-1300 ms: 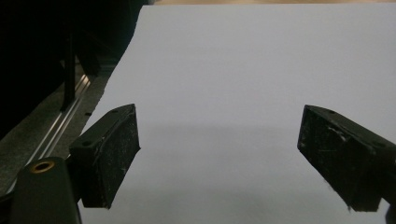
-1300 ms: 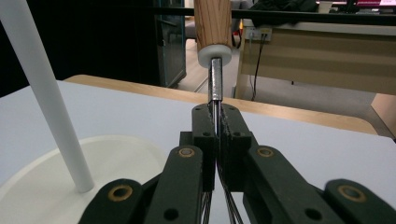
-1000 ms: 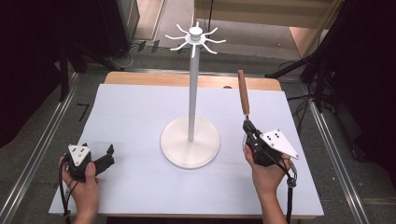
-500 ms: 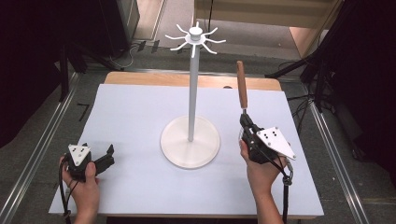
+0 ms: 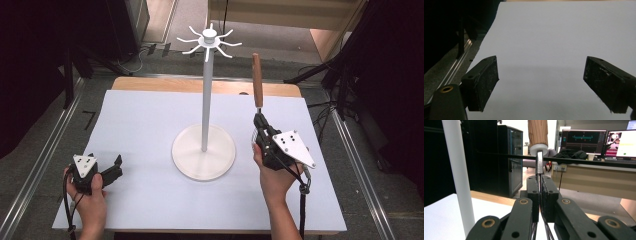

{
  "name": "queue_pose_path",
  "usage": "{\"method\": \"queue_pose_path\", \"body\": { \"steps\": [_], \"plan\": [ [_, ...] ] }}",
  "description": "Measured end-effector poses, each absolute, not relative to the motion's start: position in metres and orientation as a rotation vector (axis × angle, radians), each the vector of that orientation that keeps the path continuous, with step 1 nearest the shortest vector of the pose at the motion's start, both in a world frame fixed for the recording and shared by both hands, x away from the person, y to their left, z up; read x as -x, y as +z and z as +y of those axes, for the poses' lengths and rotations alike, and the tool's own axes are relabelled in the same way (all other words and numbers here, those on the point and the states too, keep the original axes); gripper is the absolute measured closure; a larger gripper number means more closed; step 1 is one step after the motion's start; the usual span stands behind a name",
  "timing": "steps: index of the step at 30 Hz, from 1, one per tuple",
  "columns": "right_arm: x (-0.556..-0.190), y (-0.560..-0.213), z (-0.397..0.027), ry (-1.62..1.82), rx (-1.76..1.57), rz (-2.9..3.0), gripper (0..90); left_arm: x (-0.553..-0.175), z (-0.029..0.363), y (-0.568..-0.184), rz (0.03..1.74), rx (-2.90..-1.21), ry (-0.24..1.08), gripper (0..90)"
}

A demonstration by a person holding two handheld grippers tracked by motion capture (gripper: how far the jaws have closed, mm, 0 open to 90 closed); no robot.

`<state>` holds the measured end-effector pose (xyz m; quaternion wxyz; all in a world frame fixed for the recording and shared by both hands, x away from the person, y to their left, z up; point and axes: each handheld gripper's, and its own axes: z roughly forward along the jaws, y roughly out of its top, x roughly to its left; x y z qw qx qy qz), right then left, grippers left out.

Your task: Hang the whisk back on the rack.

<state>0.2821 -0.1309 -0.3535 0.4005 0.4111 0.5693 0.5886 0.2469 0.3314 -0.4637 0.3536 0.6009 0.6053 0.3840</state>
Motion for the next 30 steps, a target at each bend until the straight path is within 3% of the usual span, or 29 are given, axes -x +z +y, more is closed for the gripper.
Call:
{"method": "queue_pose_path", "body": {
  "steps": [30],
  "plan": [
    [-0.281, -0.323, -0.116, 1.519, -0.967, 1.379, 87.6, -0.247, 0.332, -0.464, 1.570, -1.554, 0.988, 13.5]
  ]
}}
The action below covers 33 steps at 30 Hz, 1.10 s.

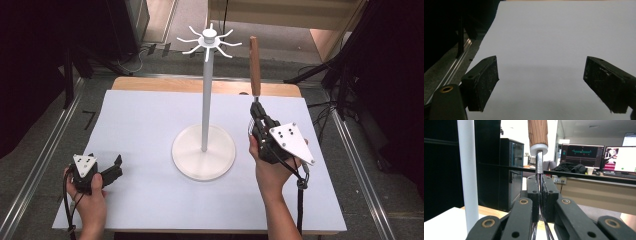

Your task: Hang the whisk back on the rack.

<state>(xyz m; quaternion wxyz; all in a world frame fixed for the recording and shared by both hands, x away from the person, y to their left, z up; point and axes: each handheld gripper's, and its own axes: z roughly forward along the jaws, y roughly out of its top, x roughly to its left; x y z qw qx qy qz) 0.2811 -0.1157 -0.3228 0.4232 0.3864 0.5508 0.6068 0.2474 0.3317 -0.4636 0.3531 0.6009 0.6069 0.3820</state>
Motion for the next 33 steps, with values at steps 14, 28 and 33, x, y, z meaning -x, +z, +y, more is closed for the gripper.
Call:
{"method": "queue_pose_path", "body": {
  "steps": [14, 28, 33],
  "plan": [
    [-0.282, -0.316, -0.109, 1.513, -0.940, 1.369, 87.6, -0.247, 0.332, -0.464, 1.570, -1.554, 0.988, 13.5],
    [-0.277, -0.313, -0.105, 1.506, -0.917, 1.357, 87.6, -0.247, 0.332, -0.464, 1.570, -1.554, 0.988, 13.5],
    [-0.276, -0.313, -0.102, 1.496, -0.903, 1.359, 87.6, -0.247, 0.332, -0.464, 1.570, -1.554, 0.987, 13.5]
  ]
}}
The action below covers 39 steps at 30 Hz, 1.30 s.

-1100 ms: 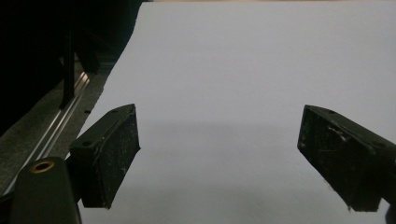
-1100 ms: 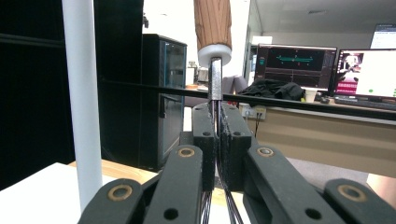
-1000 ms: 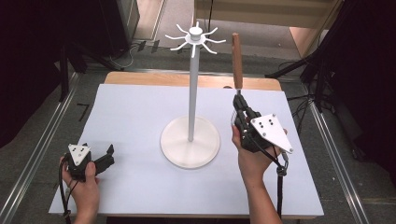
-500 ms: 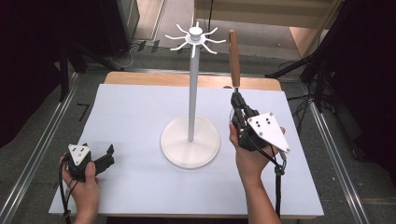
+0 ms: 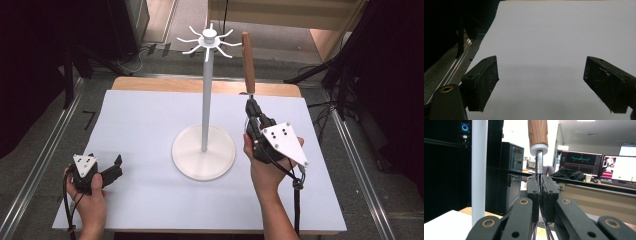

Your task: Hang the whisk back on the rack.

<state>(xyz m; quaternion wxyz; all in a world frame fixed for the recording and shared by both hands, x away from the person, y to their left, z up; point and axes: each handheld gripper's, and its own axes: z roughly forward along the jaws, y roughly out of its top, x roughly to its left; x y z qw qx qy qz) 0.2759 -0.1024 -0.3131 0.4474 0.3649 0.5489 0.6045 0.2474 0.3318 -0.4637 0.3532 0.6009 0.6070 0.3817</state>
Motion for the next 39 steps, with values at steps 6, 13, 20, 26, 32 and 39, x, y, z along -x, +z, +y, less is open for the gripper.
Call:
{"method": "queue_pose_path", "body": {
  "steps": [6, 13, 20, 26, 32, 39],
  "plan": [
    [-0.275, -0.314, -0.100, 1.480, -0.894, 1.359, 87.6, -0.248, 0.332, -0.464, 1.570, -1.554, 0.987, 13.5],
    [-0.274, -0.313, -0.098, 1.464, -0.883, 1.356, 87.6, -0.248, 0.332, -0.464, 1.570, -1.555, 0.987, 13.5],
    [-0.272, -0.313, -0.096, 1.433, -0.877, 1.352, 87.5, -0.248, 0.332, -0.464, 1.569, -1.555, 0.987, 13.5],
    [-0.271, -0.313, -0.092, 1.402, -0.860, 1.347, 87.5, -0.248, 0.332, -0.464, 1.570, -1.555, 0.986, 13.5],
    [-0.271, -0.314, -0.090, 1.396, -0.864, 1.345, 87.4, -0.248, 0.332, -0.464, 1.570, -1.555, 0.984, 13.5],
    [-0.270, -0.318, -0.088, 1.365, -0.861, 1.341, 87.1, -0.248, 0.332, -0.464, 1.572, -1.555, 0.984, 13.5]
  ]
}}
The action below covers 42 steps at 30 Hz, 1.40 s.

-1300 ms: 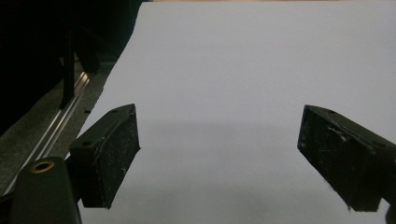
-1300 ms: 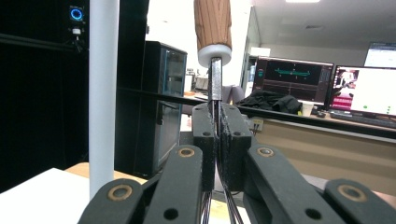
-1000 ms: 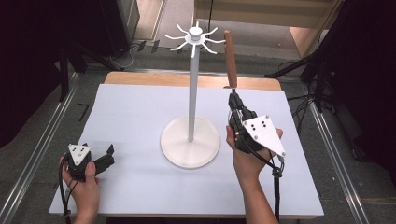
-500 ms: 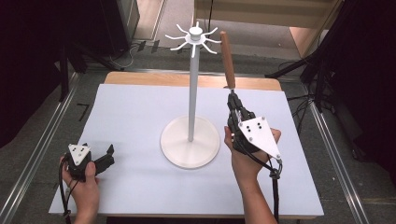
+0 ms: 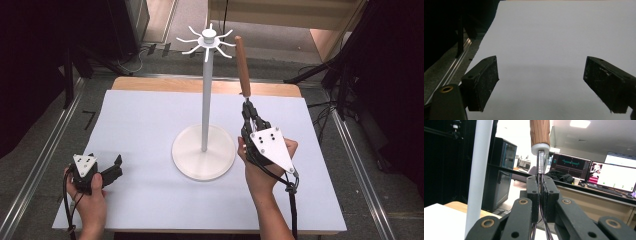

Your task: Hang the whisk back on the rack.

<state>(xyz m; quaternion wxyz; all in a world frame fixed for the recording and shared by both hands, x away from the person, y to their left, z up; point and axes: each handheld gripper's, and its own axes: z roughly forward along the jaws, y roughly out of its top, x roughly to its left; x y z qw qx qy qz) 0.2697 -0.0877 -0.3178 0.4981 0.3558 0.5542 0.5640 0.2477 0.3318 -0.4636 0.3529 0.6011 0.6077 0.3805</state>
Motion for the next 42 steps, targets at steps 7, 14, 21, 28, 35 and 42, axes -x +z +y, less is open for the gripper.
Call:
{"method": "queue_pose_path", "body": {
  "steps": [7, 14, 21, 28, 35, 42],
  "plan": [
    [-0.268, -0.323, -0.085, 1.354, -0.855, 1.341, 85.6, -0.248, 0.332, -0.464, 1.572, -1.555, 0.984, 13.5],
    [-0.267, -0.327, -0.083, 1.363, -0.823, 1.383, 73.4, -0.248, 0.332, -0.464, 1.574, -1.552, 0.983, 13.5],
    [-0.269, -0.335, -0.090, 1.385, -0.843, 1.455, 51.3, -0.248, 0.332, -0.464, 1.570, -1.555, 0.986, 13.5],
    [-0.276, -0.348, -0.116, 1.409, -0.919, 1.505, 36.9, -0.248, 0.331, -0.464, 1.566, -1.557, 0.993, 13.5],
    [-0.275, -0.364, -0.145, 1.421, -0.998, 1.533, 26.3, -0.248, 0.331, -0.464, 1.566, -1.560, 0.995, 13.5],
    [-0.270, -0.378, -0.170, 1.401, -1.047, 1.561, 22.1, -0.248, 0.330, -0.464, 1.565, -1.560, 0.997, 13.5]
  ]
}}
